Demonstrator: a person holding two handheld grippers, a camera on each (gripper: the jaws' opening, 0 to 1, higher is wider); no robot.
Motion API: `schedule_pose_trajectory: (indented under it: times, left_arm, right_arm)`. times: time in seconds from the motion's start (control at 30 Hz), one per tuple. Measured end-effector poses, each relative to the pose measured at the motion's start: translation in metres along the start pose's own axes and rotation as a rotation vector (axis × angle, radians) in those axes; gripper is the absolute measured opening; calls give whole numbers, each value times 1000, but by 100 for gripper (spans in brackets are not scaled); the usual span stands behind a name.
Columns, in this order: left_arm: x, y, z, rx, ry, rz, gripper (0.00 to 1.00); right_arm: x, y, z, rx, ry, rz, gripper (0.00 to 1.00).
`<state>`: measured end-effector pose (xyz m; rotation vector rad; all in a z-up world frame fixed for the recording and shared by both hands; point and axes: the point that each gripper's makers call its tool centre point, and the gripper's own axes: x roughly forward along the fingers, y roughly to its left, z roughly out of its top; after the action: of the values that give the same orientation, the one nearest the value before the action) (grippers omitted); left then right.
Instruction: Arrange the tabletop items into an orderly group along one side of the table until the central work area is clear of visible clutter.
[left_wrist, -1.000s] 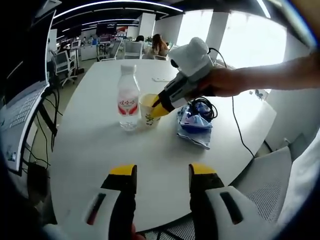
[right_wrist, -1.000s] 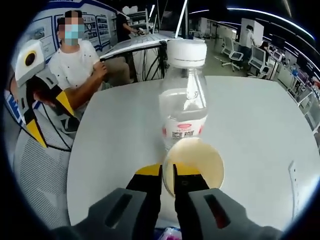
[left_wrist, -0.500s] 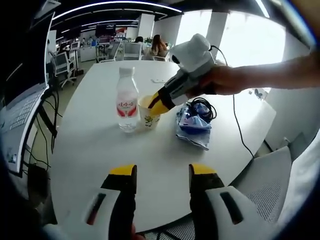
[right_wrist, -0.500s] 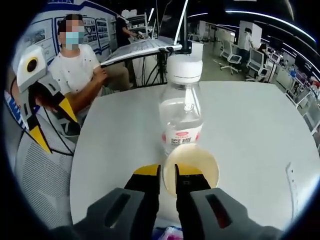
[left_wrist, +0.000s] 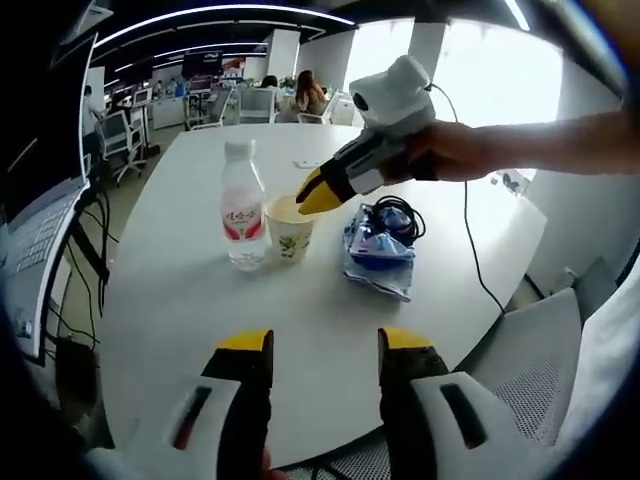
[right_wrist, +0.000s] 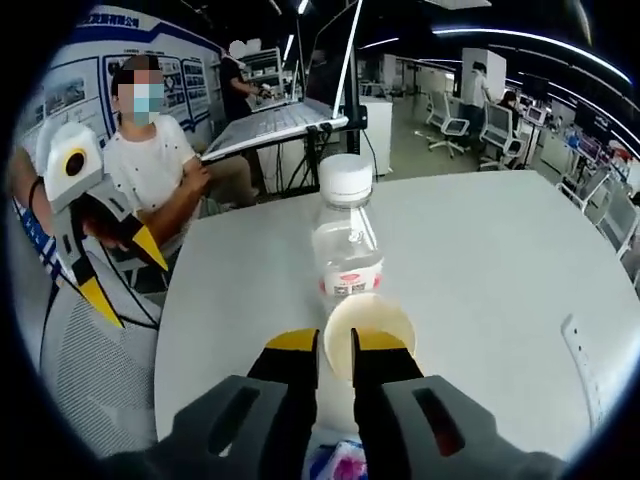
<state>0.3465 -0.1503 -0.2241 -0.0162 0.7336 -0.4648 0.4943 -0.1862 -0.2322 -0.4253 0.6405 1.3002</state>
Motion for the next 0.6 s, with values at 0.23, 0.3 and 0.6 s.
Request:
schedule_pose_trajectory:
  times: [0.23,0.3,0.6]
  left_arm:
    - [4,-7,1,17,1,-15,41]
    - [5,-9,2,20,1,-19,41]
    - [12,-18,1,40,9,-43,41]
  right_arm:
    - [-24,-2,7,10,-47,-35,10]
    - [-30,-2,9,20,-61,-42,10]
    - [-62,-13,1,57,-102,-101,10]
